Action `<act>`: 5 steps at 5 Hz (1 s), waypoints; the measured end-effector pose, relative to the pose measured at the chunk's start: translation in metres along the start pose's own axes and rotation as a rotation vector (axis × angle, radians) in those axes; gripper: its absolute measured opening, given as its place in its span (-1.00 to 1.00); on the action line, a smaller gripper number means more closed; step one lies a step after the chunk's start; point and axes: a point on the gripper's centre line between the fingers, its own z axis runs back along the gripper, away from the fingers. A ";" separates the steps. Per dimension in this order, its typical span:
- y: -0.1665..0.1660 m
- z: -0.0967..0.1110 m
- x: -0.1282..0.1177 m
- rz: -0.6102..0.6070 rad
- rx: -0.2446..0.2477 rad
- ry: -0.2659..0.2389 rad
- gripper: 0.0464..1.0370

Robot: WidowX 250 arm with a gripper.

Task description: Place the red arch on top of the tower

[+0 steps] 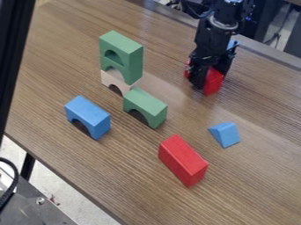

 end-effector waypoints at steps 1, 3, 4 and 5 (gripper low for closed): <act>-0.003 0.005 -0.006 0.020 -0.005 0.040 0.12; -0.021 0.086 0.011 0.117 -0.174 0.176 0.12; -0.020 0.106 0.022 0.154 -0.195 0.246 0.12; -0.010 0.137 0.026 0.165 -0.242 0.285 0.12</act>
